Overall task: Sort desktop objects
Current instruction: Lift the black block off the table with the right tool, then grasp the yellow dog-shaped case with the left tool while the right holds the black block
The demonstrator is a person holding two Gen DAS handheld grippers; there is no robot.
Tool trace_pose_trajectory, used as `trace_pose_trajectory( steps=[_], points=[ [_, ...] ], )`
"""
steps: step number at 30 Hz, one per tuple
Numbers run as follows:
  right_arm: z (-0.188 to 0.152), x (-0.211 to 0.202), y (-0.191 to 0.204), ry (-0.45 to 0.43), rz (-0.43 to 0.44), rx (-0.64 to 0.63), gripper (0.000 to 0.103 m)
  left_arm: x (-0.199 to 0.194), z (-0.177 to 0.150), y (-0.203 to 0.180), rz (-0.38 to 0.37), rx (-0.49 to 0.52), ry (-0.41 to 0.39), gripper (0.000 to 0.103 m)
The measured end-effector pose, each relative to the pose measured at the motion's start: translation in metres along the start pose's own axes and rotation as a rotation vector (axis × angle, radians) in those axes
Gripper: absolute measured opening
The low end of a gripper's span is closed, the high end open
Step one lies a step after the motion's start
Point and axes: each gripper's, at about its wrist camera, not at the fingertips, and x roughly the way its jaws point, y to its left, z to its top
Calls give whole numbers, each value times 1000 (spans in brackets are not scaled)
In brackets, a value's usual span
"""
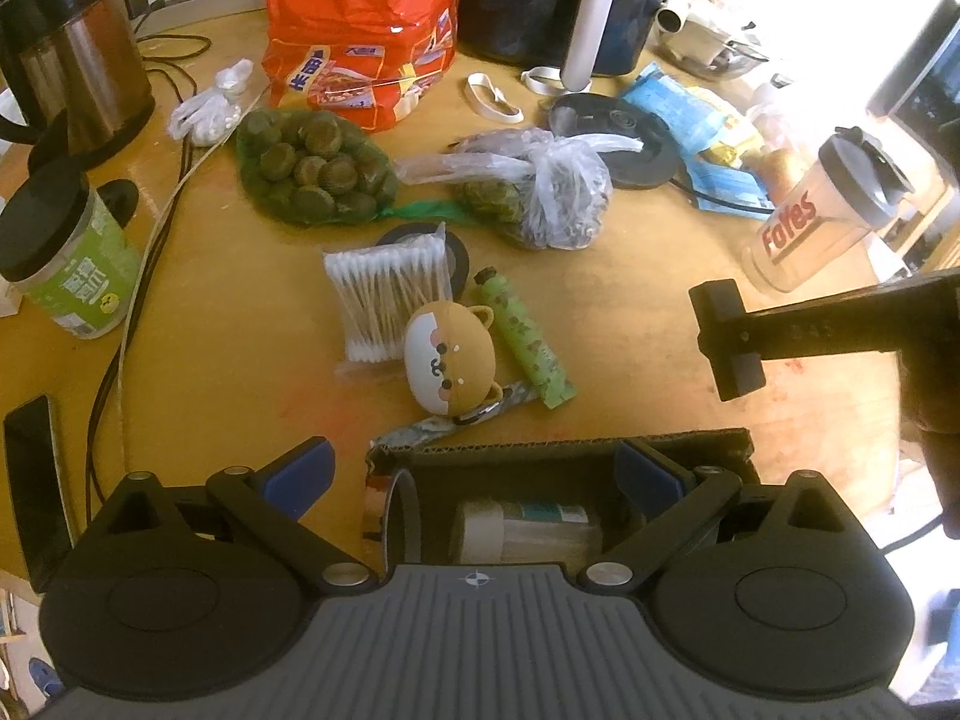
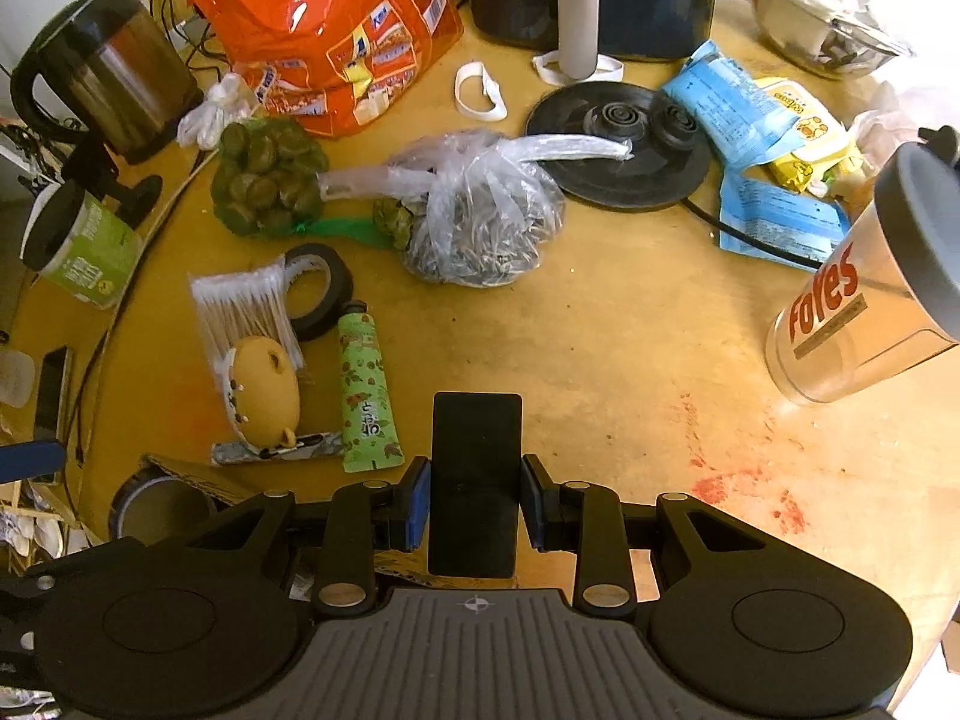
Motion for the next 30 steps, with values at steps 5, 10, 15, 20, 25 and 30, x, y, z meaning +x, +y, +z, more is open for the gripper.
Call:
trace_pose_trajectory(
  steps=[5, 10, 15, 20, 25, 30],
  points=[
    [-1, -5, 1, -12, 4, 5, 34, 8, 10, 1, -11, 9, -2, 101],
    [-6, -14, 3, -24, 22, 26, 34, 26, 24, 8, -61, -15, 9, 93],
    [-11, -18, 4, -29, 34, 41, 34, 43, 34, 18, -76, -36, 22, 92],
    [-15, -21, 0, -34, 36, 60, 34, 60, 40, 22, -96, -22, 35, 92],
    [-19, -24, -5, -37, 34, 75, 34, 81, 44, 27, -119, -34, 70, 89],
    [-22, -26, -8, -39, 34, 88, 34, 98, 46, 31, -124, -46, 106, 82]
  ],
)
